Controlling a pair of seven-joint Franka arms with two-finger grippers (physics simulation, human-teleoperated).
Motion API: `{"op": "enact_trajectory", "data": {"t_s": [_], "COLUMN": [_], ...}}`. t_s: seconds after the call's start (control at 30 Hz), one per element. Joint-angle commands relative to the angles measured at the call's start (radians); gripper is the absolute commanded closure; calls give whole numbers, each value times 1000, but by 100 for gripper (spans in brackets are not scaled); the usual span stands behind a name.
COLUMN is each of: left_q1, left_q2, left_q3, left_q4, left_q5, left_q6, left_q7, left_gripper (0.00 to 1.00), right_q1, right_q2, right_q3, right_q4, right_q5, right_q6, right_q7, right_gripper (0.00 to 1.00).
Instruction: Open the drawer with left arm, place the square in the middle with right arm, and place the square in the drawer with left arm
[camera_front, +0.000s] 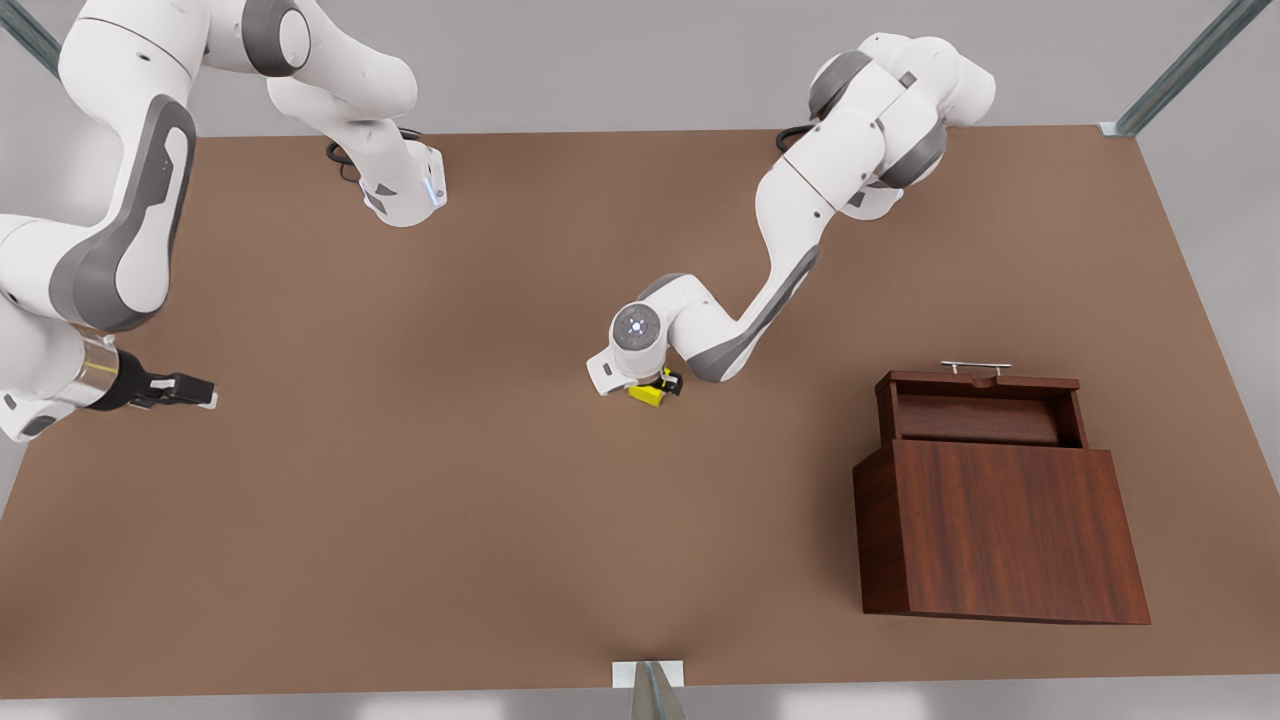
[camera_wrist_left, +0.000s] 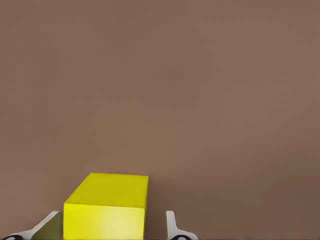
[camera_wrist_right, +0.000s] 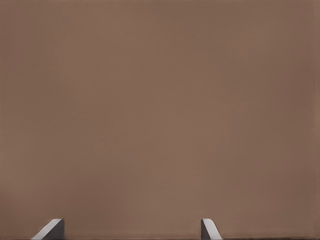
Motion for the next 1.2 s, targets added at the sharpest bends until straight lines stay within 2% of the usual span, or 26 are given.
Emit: {"op": "enact_trajectory", "data": {"t_s": [0.0, 0.17, 0.47, 0.5, 0.53, 0.57, 0.6, 0.63, 0.67, 0.7, 0.77, 0.9, 1.17], "left_q1": [0, 0, -1, -1, -1, -1, -1, -1, -3, -5, -5, -5, -6], "left_q2": [0, 8, 29, 32, 32, 32, 32, 32, 32, 34, 34, 32, 46], "left_q3": [0, 0, 2, 8, 17, 19, 19, 19, 19, 19, 19, 19, 19], "left_q4": [0, 0, -18, -18, -18, -18, -18, -18, -18, -18, -18, -18, -18], "left_q5": [1, 2, 5, 5, 4, 4, 4, 2, 2, 1, -3, -4, -4], "left_q6": [0, 2, 44, 86, 89, 89, 89, 89, 89, 89, 89, 87, 91], "left_q7": [0, 0, 0, 0, 0, 0, 0, -2, -2, -2, -2, -8, -8], "left_gripper": [0, 0, 0, 6, 19, 37, 47, 50, 49, 41, 31, 28, 28], "right_q1": [5, 16, 16, 16, 15, 16, 16, 16, 16, 16, 16, 16, 16], "right_q2": [0, -40, -54, -54, -52, -52, -51, -52, -52, -52, -51, -51, -49], "right_q3": [0, 12, 12, 12, 12, 12, 12, 12, 12, 12, 12, 12, 14], "right_q4": [0, 81, 77, 77, 75, 75, 74, 74, 75, 75, 75, 75, 74], "right_q5": [0, -38, -36, -36, -36, -36, -36, -36, -35, -35, -35, -36, -36], "right_q6": [-22, -300, -326, -326, -326, -326, -326, -326, -336, -338, -338, -338, -338], "right_q7": [1, 7, 5, 5, 5, 5, 5, 5, 5, 7, 7, 7, 5], "right_gripper": [0, 0, 0, 0, 0, 0, 0, 0, 0, 0, 0, 0, 0]}}
